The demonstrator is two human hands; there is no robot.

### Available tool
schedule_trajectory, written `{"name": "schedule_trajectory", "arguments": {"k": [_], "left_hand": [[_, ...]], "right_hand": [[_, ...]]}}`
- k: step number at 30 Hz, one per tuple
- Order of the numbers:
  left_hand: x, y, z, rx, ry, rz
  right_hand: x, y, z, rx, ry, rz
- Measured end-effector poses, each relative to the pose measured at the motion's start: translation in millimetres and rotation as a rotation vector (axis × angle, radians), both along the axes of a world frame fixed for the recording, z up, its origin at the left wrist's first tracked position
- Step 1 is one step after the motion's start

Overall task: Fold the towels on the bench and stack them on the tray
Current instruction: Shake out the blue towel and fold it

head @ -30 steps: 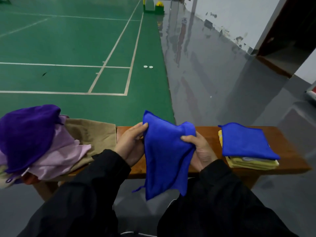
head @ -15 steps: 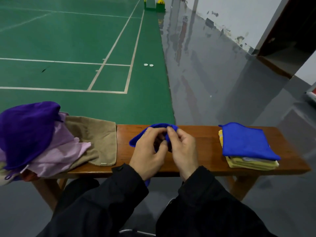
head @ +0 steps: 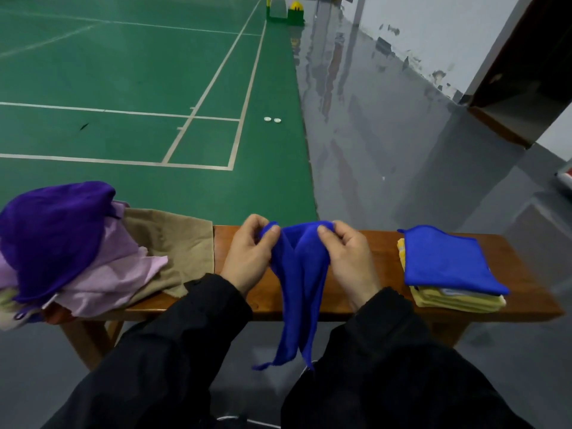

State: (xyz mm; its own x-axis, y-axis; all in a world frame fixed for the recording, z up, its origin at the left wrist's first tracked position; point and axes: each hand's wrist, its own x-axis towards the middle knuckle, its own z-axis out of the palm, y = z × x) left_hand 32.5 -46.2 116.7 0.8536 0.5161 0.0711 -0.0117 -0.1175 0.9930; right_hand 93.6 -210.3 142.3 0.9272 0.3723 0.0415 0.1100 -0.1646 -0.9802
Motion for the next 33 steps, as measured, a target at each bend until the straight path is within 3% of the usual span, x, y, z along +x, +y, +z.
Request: {"name": "schedule_trajectory", "arguments": {"k": [3, 6, 13, 18, 23, 25, 29, 33], "left_hand": [[16, 51, 16, 0.287, 0.009, 0.089], [31, 94, 54, 0.449, -0.058, 0.158], [17, 111, 96, 0.497, -0.364, 0.258], [-35, 98, 20, 0.597, -0.191, 0.088], [-96, 77, -95, 0.704, 0.184, -0.084], [-110, 73, -126, 0.782, 0.263, -0.156], [-118, 70, -143, 0.859, 0.304, -0.187], [-106, 71, -131, 0.741, 0.325, -0.128]], "right_hand": [[50, -9, 17, -0.105, -0.172, -0.166], [103, -16, 44, -0.105, -0.327, -0.271], [116, -47, 80, 0.114, -0.363, -0.318], [67, -87, 20, 0.067, -0.294, -0.238], [17, -126, -98, -0.43, -0.109, -0.023], [5, -133, -126, -0.524, -0.092, -0.022], [-1, -132, -136, -0.566, -0.088, -0.058], [21, -128, -138, -0.59, -0.114, -0.105]]}}
